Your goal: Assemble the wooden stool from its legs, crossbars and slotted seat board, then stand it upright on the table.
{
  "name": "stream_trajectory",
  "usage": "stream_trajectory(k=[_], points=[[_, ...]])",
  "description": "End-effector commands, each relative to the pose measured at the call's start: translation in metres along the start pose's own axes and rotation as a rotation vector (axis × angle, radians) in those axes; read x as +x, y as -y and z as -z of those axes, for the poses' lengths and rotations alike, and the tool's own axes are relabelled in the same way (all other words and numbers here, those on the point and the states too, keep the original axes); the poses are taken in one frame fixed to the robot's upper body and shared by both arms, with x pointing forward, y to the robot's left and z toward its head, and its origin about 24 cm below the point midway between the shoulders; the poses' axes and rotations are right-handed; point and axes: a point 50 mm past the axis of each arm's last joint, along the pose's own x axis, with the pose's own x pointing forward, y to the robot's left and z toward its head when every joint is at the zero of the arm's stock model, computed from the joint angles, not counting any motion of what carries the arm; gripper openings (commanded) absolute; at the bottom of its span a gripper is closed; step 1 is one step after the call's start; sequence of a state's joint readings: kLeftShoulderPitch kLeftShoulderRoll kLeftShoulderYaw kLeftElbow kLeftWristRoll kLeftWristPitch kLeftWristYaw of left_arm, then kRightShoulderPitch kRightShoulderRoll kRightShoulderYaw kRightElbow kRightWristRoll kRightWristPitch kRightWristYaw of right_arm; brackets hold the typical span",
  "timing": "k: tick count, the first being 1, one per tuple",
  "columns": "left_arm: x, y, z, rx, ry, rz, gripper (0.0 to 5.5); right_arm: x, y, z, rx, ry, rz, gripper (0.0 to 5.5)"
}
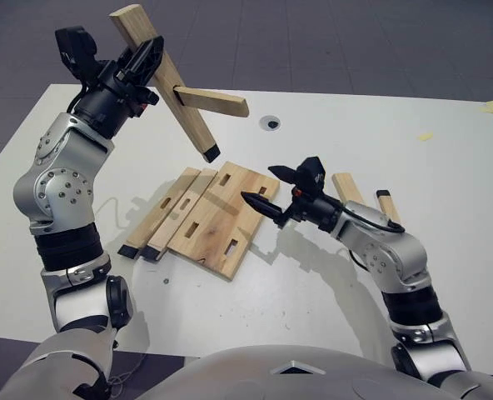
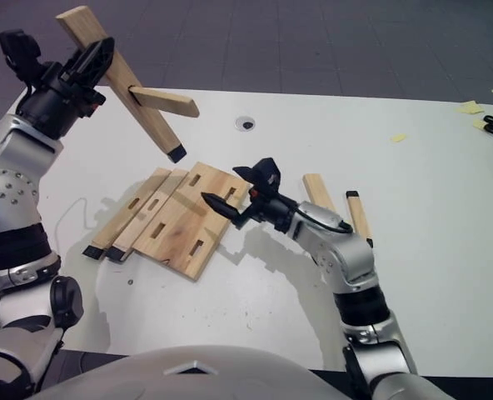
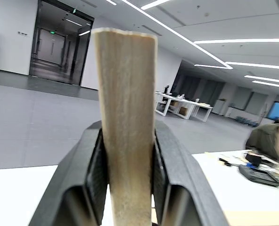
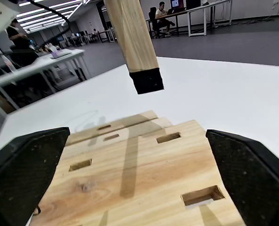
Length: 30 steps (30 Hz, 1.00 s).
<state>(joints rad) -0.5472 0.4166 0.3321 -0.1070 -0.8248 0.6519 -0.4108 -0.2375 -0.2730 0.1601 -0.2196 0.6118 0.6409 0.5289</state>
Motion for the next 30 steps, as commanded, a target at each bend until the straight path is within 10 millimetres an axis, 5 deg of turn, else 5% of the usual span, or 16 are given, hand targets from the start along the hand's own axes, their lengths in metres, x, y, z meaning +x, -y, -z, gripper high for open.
stream_trajectory(k=[1, 6, 10, 18, 25, 30], points=[[-0.015, 0.006, 0.004, -0.019, -0.075, 0.095, 1.02, 0.011, 0.012, 0.002, 0.065, -0.019, 0.025, 5.40], [-0.013, 0.004, 0.025, -0.045, -0.116, 0.059, 1.02, 0.024, 0.007, 0.021, 0.263, -0.128, -0.084, 5.40], [-0.012, 0.009, 0.033, -0.069, -0.123, 0.072, 1.02, 0.020, 0.015, 0.038, 0.245, -0.277, -0.066, 5.40], [-0.013, 0.008, 0.030, -0.036, -0.107, 0.037, 1.02, -0.008, 0.063, 0.065, 0.083, -0.488, 0.442, 5.40], [-0.014, 0.009, 0.031, -0.013, -0.107, 0.022, 1.02, -0.046, 0.063, 0.077, 0.083, -0.502, 0.635, 5.40], [-0.013, 0.015, 0.035, -0.030, -0.108, 0.037, 1.02, -0.037, 0.050, 0.067, 0.061, -0.361, 0.710, 5.40]])
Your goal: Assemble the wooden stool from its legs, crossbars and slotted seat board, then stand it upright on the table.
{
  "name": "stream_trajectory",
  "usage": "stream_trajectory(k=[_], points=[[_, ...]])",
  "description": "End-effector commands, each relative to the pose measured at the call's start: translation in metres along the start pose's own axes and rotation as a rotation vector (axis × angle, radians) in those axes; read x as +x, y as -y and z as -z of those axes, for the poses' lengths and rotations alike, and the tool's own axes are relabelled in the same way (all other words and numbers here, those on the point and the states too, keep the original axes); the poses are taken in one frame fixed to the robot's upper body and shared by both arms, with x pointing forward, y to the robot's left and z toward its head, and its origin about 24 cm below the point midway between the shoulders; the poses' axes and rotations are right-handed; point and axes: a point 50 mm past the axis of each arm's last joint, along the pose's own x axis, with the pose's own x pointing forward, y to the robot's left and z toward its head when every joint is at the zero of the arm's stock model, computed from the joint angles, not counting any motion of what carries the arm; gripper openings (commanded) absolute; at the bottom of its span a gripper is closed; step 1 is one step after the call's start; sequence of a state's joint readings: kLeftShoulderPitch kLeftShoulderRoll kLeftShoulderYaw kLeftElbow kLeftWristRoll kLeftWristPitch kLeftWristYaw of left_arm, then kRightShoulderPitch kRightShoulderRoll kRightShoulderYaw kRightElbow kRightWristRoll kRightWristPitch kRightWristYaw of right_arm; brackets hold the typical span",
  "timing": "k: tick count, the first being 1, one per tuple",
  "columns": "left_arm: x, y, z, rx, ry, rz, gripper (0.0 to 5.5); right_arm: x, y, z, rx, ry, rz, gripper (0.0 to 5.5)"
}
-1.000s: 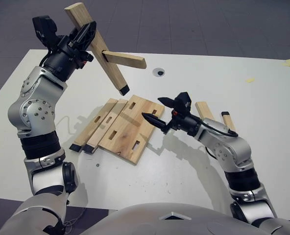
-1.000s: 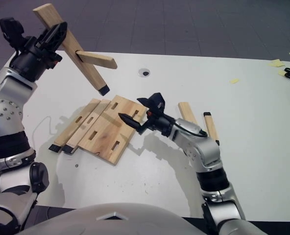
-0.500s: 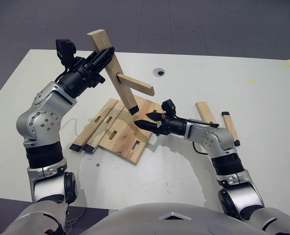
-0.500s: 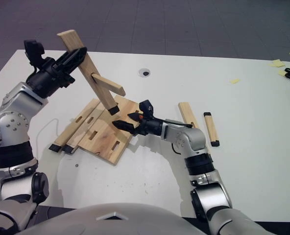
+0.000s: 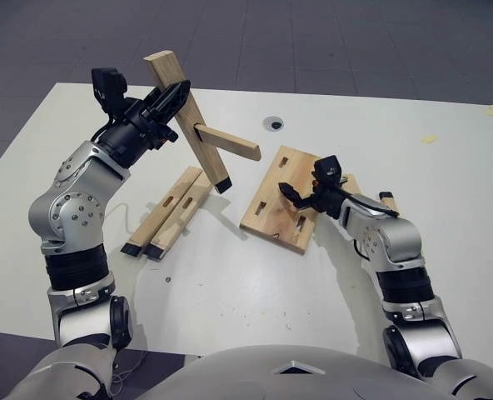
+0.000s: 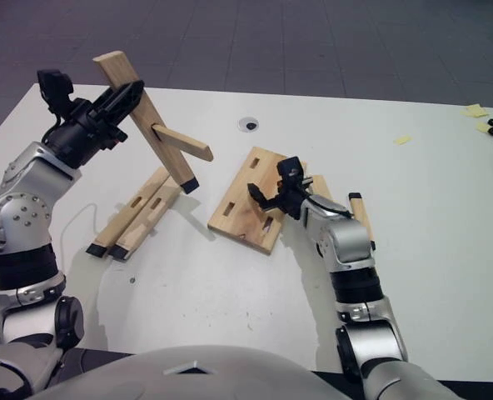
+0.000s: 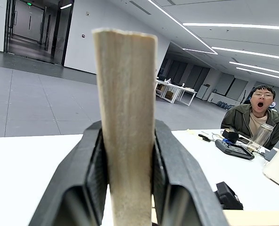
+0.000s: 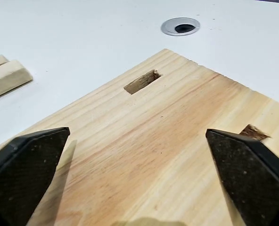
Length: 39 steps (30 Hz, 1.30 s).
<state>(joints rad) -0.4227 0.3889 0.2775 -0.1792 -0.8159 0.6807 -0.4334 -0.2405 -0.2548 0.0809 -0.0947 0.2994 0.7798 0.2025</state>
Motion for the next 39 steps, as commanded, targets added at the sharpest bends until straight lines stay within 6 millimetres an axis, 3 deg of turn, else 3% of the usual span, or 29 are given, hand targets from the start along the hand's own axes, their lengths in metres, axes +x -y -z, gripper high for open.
stream_trajectory(k=[1, 3, 8, 13, 19, 24, 30, 39], points=[[0.002, 0.007, 0.002, 0.002, 0.006, 0.016, 1.02, -0.002, -0.010, 0.035, 0.117, -0.085, 0.055, 5.40], [0.005, 0.011, 0.003, -0.010, 0.015, 0.031, 1.02, -0.002, -0.016, 0.008, 0.194, 0.102, 0.028, 5.40], [0.009, 0.023, 0.000, -0.047, 0.050, 0.062, 1.02, -0.019, 0.001, -0.055, 0.322, 0.493, 0.049, 5.40], [0.011, 0.043, 0.011, -0.139, 0.063, 0.048, 1.02, -0.043, 0.025, -0.086, 0.296, 0.682, 0.128, 5.40], [-0.002, 0.044, 0.028, -0.160, 0.042, -0.197, 1.02, -0.059, 0.050, -0.079, 0.266, 0.699, 0.275, 5.40], [-0.002, 0.042, 0.044, -0.170, 0.029, -0.326, 1.02, -0.061, 0.049, -0.066, 0.252, 0.667, 0.299, 5.40], [0.004, 0.053, 0.051, -0.254, 0.035, -0.257, 1.02, -0.056, 0.043, -0.062, 0.251, 0.647, 0.289, 5.40], [0.010, 0.048, 0.058, -0.209, 0.036, -0.241, 1.02, -0.054, 0.037, -0.060, 0.248, 0.649, 0.269, 5.40]])
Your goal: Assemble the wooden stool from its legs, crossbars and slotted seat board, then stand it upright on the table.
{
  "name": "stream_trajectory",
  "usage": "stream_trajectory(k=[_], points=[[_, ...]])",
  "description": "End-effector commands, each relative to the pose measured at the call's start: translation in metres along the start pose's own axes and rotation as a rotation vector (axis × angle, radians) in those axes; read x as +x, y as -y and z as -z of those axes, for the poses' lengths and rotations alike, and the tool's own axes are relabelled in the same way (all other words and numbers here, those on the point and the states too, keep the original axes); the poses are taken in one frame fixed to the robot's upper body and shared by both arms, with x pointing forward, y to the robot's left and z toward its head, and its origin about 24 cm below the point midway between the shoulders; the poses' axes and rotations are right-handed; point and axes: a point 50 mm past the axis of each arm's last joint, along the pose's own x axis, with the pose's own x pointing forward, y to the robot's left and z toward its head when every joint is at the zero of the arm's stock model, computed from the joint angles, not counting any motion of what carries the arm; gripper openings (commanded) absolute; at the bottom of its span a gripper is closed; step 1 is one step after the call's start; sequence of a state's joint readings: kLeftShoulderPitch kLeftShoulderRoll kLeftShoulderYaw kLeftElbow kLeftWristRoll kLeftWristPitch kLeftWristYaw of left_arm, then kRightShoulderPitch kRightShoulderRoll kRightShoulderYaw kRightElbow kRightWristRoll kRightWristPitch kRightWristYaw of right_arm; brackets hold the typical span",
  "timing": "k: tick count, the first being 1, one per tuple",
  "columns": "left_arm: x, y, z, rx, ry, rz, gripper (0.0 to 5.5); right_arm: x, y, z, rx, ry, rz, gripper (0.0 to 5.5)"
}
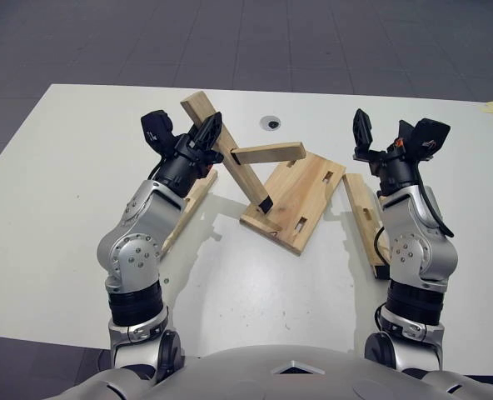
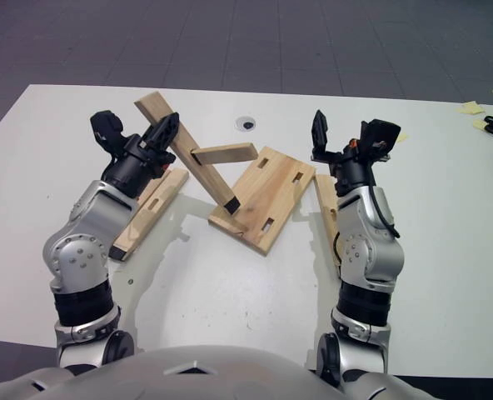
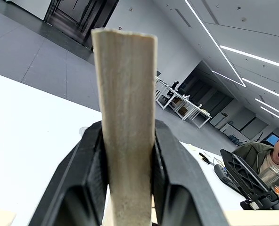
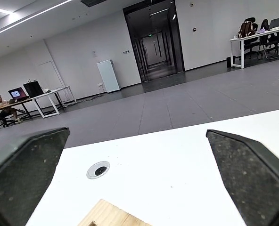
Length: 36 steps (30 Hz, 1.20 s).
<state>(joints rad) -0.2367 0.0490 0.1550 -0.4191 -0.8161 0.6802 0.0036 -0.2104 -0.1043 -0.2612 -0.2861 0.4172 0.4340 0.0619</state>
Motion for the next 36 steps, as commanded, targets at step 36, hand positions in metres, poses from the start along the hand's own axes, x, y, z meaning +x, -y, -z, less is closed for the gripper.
stream_trajectory(k=[36], points=[[-0.037, 0.003, 0.027, 0.597, -0.339, 0.117, 1.02, -0.004, 0.001, -0.006, -0.099, 0.048, 0.053, 5.40]])
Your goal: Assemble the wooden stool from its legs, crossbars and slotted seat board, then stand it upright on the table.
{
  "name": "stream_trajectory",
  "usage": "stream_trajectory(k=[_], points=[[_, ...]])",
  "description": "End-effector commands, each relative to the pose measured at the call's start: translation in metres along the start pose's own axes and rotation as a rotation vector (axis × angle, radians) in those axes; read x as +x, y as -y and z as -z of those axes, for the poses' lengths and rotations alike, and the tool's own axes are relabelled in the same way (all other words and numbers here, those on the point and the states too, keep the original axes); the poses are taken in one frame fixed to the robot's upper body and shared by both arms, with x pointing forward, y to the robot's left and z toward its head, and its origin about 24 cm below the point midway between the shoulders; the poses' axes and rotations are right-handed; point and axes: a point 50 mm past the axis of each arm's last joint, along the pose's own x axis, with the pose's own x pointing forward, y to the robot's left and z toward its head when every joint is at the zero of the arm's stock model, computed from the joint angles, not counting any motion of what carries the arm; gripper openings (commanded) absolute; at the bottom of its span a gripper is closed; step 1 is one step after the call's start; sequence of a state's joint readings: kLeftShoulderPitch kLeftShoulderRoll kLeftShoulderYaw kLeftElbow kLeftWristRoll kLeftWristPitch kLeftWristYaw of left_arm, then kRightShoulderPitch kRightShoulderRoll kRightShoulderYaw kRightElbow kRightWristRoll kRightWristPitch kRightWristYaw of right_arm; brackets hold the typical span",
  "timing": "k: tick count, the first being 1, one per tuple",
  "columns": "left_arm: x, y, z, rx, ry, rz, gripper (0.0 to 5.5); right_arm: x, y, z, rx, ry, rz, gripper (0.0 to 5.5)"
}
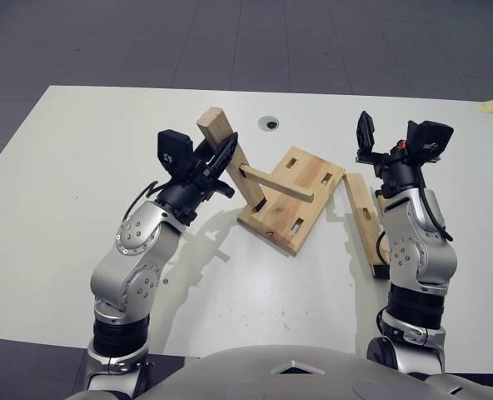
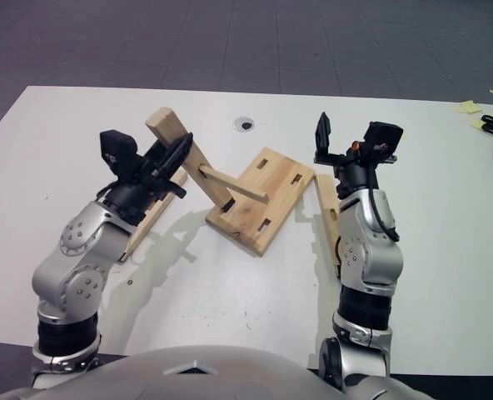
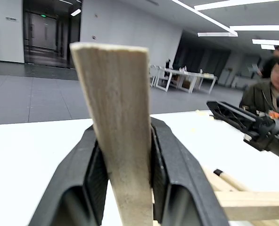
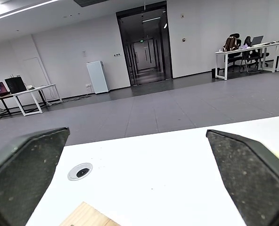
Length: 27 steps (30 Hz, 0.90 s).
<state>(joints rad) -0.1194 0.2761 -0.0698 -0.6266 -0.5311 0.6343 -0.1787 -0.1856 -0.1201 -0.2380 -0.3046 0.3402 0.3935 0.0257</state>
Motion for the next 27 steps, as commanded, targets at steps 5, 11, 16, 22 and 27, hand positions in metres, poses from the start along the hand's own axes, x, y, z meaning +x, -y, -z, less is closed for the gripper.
stream_trajectory(k=[5, 11, 16, 22, 27], points=[[-0.025, -0.024, 0.065, 0.021, -0.425, -0.118, 1.04, 0.000, -0.001, -0.005, -0.005, 0.026, 0.009, 5.40], [-0.030, -0.027, 0.086, -0.114, -0.491, -0.231, 1.04, 0.003, -0.001, -0.005, -0.012, 0.026, 0.015, 5.40], [-0.021, -0.029, 0.068, -0.181, -0.425, -0.231, 1.04, 0.003, 0.001, -0.004, -0.021, 0.016, 0.018, 5.40], [-0.008, -0.029, 0.038, -0.075, -0.316, -0.188, 1.04, 0.005, 0.002, -0.003, -0.025, 0.012, 0.019, 5.40], [0.007, -0.029, 0.010, -0.112, -0.091, -0.209, 2.00, 0.005, 0.000, 0.001, -0.019, -0.004, 0.001, 5.40]])
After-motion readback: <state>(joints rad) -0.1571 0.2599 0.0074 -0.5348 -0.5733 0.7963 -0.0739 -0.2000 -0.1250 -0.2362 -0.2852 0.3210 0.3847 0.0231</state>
